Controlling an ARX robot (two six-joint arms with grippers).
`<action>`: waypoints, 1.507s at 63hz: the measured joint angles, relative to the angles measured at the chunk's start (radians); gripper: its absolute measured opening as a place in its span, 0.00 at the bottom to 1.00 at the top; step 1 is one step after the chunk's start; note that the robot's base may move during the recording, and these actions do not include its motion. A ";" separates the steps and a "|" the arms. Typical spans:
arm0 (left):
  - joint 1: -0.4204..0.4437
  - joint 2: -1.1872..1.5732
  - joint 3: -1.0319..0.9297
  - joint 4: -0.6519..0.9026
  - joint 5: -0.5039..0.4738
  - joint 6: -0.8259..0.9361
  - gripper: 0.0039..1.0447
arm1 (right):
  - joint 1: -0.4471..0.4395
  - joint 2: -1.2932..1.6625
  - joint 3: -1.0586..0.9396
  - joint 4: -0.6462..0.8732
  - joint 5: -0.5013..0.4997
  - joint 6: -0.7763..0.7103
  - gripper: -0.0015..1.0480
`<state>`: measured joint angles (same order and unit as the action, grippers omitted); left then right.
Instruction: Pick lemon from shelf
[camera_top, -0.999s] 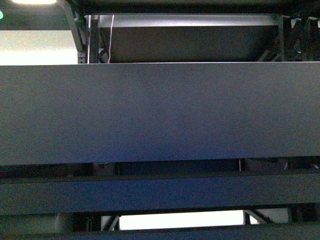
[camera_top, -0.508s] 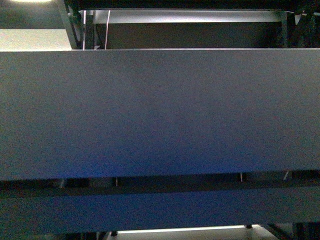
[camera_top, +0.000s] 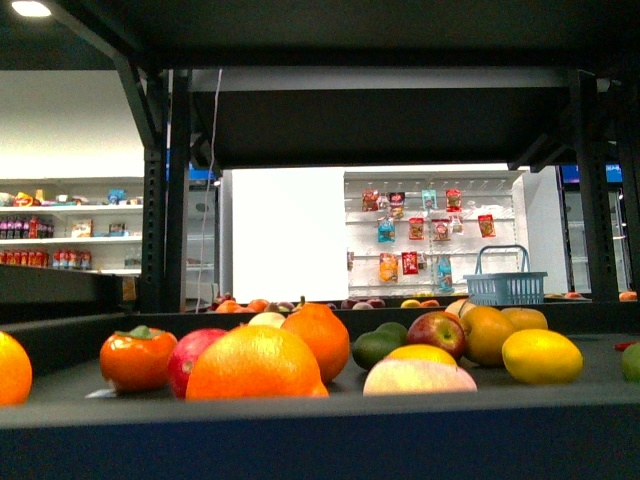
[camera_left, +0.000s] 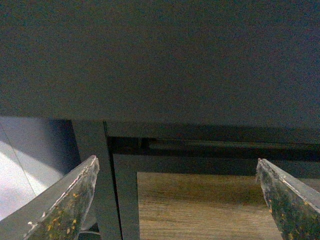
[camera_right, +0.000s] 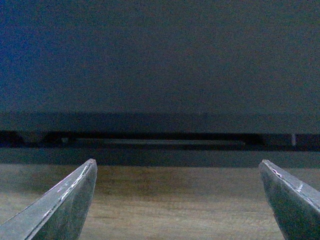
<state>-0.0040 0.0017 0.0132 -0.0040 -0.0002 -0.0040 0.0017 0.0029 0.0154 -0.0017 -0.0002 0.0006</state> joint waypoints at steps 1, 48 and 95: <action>0.000 0.000 0.000 0.000 0.000 0.000 0.93 | 0.000 0.000 0.000 0.000 0.000 -0.001 0.93; 0.000 0.000 0.000 0.000 0.000 0.000 0.93 | 0.000 0.000 0.000 0.000 0.000 -0.001 0.93; 0.000 0.000 0.000 0.000 0.000 0.000 0.93 | 0.000 0.000 0.000 0.000 0.000 0.000 0.93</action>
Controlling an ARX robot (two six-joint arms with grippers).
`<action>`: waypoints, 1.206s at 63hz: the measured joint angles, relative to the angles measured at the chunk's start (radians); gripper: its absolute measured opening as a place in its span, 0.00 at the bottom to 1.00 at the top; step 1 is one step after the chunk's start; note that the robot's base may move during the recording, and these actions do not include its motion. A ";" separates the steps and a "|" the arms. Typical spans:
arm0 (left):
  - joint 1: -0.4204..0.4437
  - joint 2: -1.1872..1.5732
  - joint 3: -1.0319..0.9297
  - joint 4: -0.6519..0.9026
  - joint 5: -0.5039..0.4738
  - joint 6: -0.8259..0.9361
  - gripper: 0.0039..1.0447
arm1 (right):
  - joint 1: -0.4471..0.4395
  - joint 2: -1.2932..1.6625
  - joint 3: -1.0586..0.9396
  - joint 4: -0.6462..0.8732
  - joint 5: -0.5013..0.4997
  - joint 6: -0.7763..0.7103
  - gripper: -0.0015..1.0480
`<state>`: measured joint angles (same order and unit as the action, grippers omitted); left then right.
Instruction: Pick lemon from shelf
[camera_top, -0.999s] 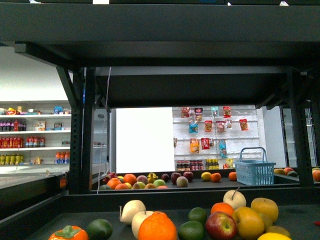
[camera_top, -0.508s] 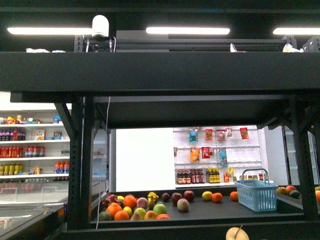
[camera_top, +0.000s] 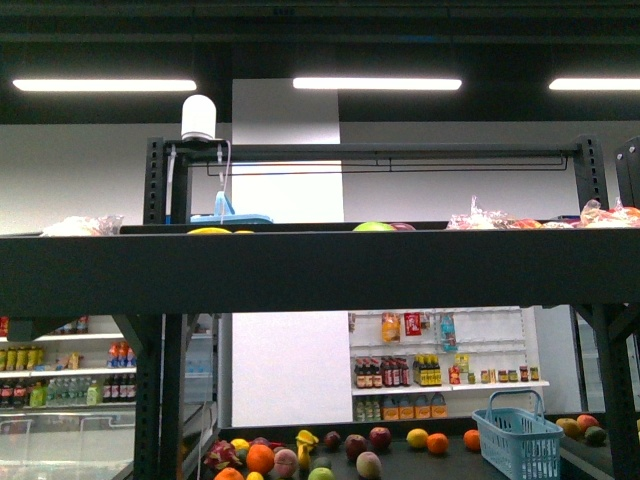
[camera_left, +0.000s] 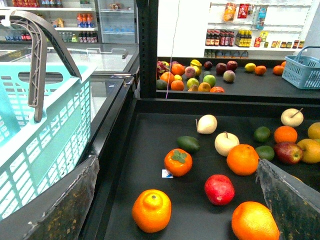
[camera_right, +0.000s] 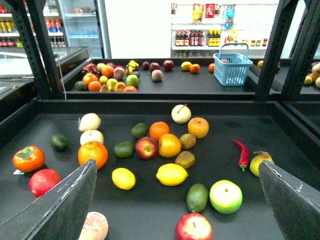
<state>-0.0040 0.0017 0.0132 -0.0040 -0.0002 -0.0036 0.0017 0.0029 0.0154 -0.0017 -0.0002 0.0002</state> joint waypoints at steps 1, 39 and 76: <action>0.000 0.000 0.000 0.000 0.000 0.000 0.93 | 0.000 0.000 0.000 0.000 0.000 0.000 0.93; 0.578 1.030 0.613 0.254 0.459 -0.950 0.93 | 0.000 0.000 0.000 0.000 0.000 0.000 0.93; 0.608 1.653 1.044 0.422 0.413 -1.192 0.93 | 0.000 0.000 0.000 0.000 0.000 0.000 0.93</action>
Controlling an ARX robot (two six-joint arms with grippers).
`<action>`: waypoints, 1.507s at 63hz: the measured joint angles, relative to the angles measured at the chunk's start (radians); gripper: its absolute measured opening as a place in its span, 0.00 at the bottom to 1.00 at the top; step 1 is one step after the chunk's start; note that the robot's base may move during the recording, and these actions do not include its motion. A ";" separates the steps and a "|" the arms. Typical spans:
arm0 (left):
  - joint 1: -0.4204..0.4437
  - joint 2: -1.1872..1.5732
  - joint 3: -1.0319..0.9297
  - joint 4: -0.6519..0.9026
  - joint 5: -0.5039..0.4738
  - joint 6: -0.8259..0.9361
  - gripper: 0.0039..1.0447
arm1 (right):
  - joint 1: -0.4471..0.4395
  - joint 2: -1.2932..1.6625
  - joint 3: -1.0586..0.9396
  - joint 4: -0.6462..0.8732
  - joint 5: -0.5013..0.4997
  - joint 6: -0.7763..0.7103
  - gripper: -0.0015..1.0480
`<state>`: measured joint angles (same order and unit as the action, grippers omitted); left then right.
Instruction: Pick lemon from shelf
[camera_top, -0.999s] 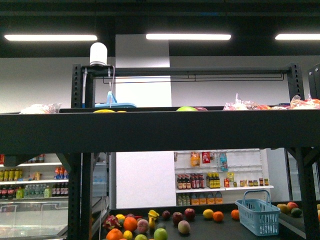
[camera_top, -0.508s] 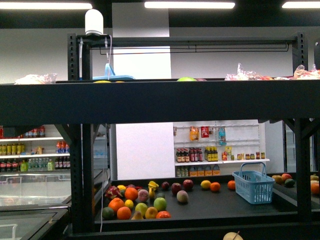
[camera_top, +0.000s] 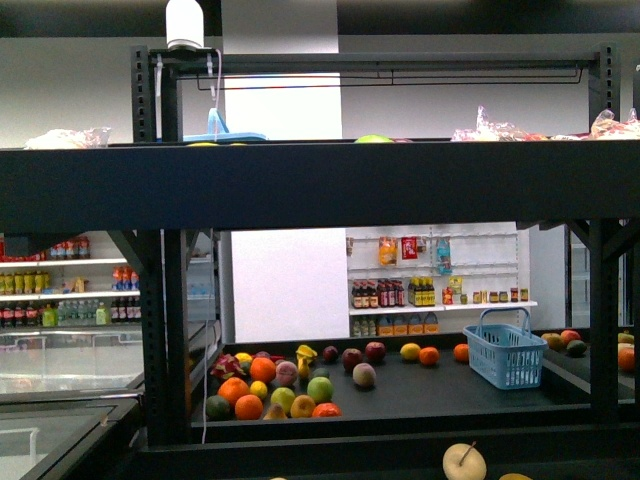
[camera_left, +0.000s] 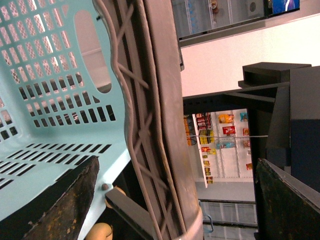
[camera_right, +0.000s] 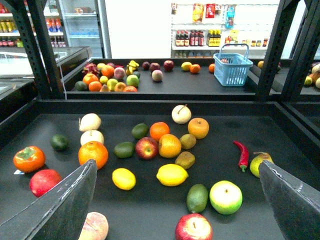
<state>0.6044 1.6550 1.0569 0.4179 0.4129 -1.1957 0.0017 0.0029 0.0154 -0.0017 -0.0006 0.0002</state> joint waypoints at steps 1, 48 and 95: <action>-0.002 0.010 0.007 0.002 -0.003 -0.002 0.93 | 0.000 0.000 0.000 0.000 0.000 0.000 0.93; -0.055 0.096 0.093 0.038 -0.030 -0.070 0.15 | 0.000 0.000 0.000 0.000 0.000 0.000 0.93; -0.601 -0.306 -0.129 -0.080 0.154 0.146 0.06 | 0.000 0.000 0.000 0.000 0.000 0.000 0.93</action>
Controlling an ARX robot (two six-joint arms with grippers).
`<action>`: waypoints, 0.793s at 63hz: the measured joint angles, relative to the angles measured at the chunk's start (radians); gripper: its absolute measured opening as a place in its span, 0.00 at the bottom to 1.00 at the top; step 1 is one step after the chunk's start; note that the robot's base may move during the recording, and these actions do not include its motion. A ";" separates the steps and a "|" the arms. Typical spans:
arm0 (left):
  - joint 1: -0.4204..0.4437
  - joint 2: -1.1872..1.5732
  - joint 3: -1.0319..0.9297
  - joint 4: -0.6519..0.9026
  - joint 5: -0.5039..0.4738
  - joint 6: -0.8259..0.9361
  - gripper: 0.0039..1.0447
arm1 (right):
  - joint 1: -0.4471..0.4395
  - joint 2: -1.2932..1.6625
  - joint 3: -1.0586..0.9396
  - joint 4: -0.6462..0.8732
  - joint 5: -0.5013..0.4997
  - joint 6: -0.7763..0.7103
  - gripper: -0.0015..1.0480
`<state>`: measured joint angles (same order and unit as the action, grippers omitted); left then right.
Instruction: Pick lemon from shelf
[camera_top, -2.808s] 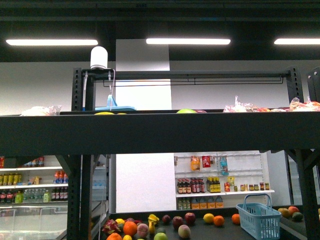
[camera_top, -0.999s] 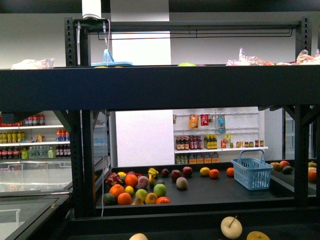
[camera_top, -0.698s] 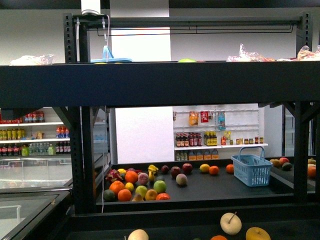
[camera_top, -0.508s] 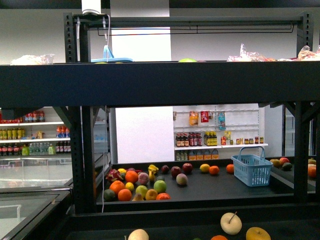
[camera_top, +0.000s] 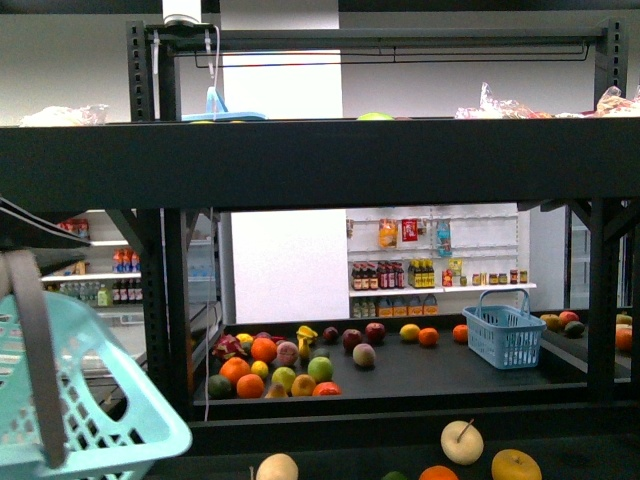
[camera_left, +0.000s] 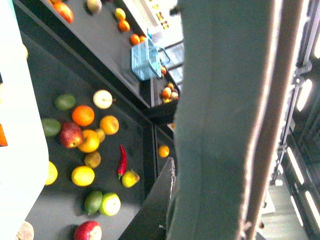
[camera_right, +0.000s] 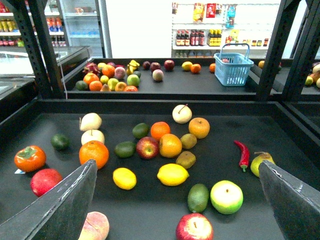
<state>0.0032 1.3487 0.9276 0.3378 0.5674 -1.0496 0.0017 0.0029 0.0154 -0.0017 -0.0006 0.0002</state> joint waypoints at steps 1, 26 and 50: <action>-0.019 0.004 0.000 0.000 -0.002 0.006 0.06 | 0.000 0.000 0.000 0.000 0.000 0.000 0.93; -0.346 0.182 0.027 0.121 0.061 0.102 0.06 | 0.000 0.000 0.000 0.000 0.000 0.000 0.93; -0.422 0.253 0.039 0.193 0.069 0.084 0.06 | -0.006 0.171 0.019 0.066 0.103 0.042 0.93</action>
<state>-0.4191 1.6012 0.9661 0.5308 0.6365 -0.9653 -0.0044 0.1734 0.0341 0.0639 0.1020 0.0422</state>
